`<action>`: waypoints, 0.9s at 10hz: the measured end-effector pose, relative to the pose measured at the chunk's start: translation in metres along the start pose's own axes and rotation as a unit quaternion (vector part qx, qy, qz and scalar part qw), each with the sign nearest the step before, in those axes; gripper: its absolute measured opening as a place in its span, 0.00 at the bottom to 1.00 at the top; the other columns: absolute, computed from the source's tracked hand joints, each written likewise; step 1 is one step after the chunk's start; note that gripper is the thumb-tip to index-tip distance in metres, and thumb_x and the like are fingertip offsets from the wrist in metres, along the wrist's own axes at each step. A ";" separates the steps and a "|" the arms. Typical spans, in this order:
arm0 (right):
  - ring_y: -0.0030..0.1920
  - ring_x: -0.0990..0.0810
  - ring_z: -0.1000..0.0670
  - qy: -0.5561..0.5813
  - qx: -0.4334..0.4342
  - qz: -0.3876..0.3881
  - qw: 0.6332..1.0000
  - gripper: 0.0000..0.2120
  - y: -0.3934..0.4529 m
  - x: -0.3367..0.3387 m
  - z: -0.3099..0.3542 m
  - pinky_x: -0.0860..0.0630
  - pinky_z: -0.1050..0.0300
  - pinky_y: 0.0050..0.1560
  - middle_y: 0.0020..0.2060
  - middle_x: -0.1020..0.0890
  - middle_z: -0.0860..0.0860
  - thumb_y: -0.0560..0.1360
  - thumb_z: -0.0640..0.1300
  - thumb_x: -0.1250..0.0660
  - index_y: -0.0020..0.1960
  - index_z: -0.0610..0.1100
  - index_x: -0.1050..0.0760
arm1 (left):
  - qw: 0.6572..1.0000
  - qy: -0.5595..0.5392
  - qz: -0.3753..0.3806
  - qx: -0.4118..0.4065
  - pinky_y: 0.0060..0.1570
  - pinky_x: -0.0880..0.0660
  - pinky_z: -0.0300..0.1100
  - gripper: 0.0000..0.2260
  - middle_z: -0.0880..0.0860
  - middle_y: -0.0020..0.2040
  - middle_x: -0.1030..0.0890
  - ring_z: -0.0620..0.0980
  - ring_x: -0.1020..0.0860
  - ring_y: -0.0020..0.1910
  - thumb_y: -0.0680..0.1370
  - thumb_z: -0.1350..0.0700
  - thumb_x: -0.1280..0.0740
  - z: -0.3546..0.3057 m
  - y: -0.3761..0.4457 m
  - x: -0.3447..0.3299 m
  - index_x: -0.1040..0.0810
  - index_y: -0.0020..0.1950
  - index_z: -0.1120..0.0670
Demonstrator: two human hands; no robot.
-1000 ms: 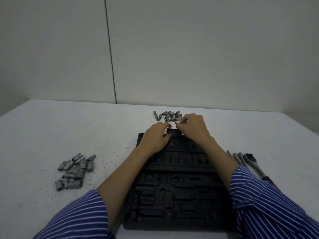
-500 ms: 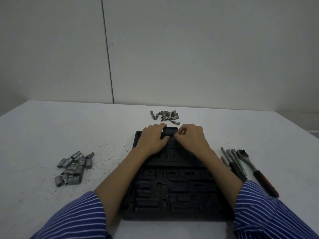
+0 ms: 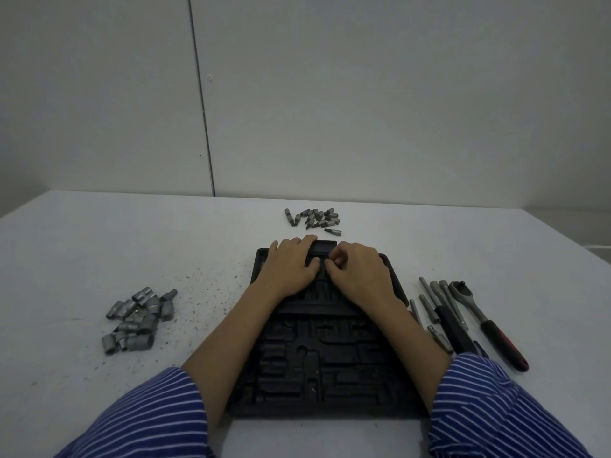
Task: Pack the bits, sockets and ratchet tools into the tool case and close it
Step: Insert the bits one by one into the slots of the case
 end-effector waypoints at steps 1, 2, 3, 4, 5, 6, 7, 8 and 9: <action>0.45 0.21 0.49 -0.005 0.000 0.001 1.000 0.09 0.000 0.000 0.001 0.26 0.57 0.41 0.43 0.18 0.51 0.75 0.50 0.37 0.47 0.46 0.21 | 1.000 -0.007 -0.002 0.002 0.68 0.42 0.52 0.21 0.55 0.62 0.25 0.55 0.31 0.63 0.79 0.50 0.42 0.001 0.000 0.000 0.37 0.72 0.52; 0.46 0.21 0.48 0.002 -0.002 0.002 1.000 0.10 0.000 0.002 0.001 0.27 0.57 0.41 0.45 0.17 0.50 0.75 0.44 0.40 0.49 0.46 0.20 | 1.000 -0.007 -0.001 0.001 0.68 0.42 0.51 0.21 0.54 0.62 0.25 0.55 0.31 0.63 0.79 0.50 0.42 0.001 0.000 0.000 0.37 0.72 0.52; 0.48 0.21 0.48 0.018 -0.005 0.008 1.000 0.13 0.000 0.002 0.001 0.25 0.55 0.47 0.48 0.17 0.50 0.75 0.40 0.41 0.50 0.47 0.19 | 1.000 -0.005 0.001 0.002 0.68 0.42 0.51 0.21 0.54 0.62 0.26 0.55 0.31 0.63 0.79 0.50 0.42 0.001 0.000 0.000 0.38 0.72 0.52; 0.48 0.21 0.48 0.030 -0.015 0.010 0.999 0.14 0.000 0.002 -0.002 0.24 0.54 0.48 0.48 0.17 0.50 0.74 0.39 0.42 0.49 0.48 0.19 | 1.000 -0.005 0.000 0.001 0.68 0.42 0.51 0.21 0.54 0.62 0.25 0.55 0.31 0.63 0.79 0.50 0.42 0.001 0.001 0.000 0.37 0.72 0.52; 0.46 0.21 0.49 0.035 -0.020 0.014 0.999 0.14 0.000 0.003 -0.003 0.24 0.56 0.46 0.46 0.17 0.49 0.73 0.37 0.42 0.47 0.47 0.18 | 1.000 -0.004 -0.001 0.000 0.68 0.41 0.52 0.21 0.55 0.62 0.25 0.55 0.30 0.62 0.79 0.50 0.42 0.001 0.000 0.000 0.37 0.72 0.52; 0.45 0.21 0.49 0.037 -0.016 0.016 0.999 0.14 0.000 0.002 -0.003 0.25 0.57 0.44 0.45 0.16 0.49 0.73 0.37 0.42 0.46 0.46 0.18 | 1.000 -0.003 0.000 0.000 0.68 0.41 0.52 0.21 0.55 0.62 0.25 0.55 0.30 0.62 0.79 0.50 0.42 0.001 0.000 0.000 0.37 0.72 0.52; 0.43 0.20 0.50 0.049 -0.019 0.015 0.998 0.14 0.000 0.001 -0.005 0.23 0.55 0.46 0.45 0.16 0.50 0.73 0.38 0.42 0.46 0.47 0.18 | 1.000 -0.002 -0.001 0.001 0.67 0.41 0.52 0.21 0.55 0.62 0.25 0.55 0.30 0.62 0.79 0.50 0.42 0.001 0.000 0.000 0.37 0.72 0.52; 0.39 0.21 0.53 0.078 -0.024 0.009 0.997 0.09 0.002 0.002 -0.008 0.22 0.55 0.45 0.41 0.17 0.53 0.73 0.42 0.38 0.44 0.48 0.19 | 1.000 -0.002 -0.002 0.000 0.67 0.41 0.52 0.21 0.54 0.62 0.25 0.55 0.30 0.62 0.79 0.50 0.42 0.001 0.000 0.000 0.37 0.72 0.52; 0.40 0.21 0.55 0.099 -0.031 0.018 0.994 0.03 0.003 0.000 -0.011 0.23 0.58 0.46 0.37 0.18 0.56 0.72 0.45 0.33 0.41 0.50 0.20 | 1.000 -0.002 -0.003 0.000 0.67 0.41 0.52 0.21 0.54 0.62 0.25 0.55 0.30 0.62 0.79 0.50 0.42 0.001 0.000 0.000 0.37 0.72 0.52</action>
Point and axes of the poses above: each hand's wrist, its own y-axis towards the middle knuckle, its own x-axis out of the back of the hand, z = x × y, the point moved 9 cm from there along y, towards the middle knuckle
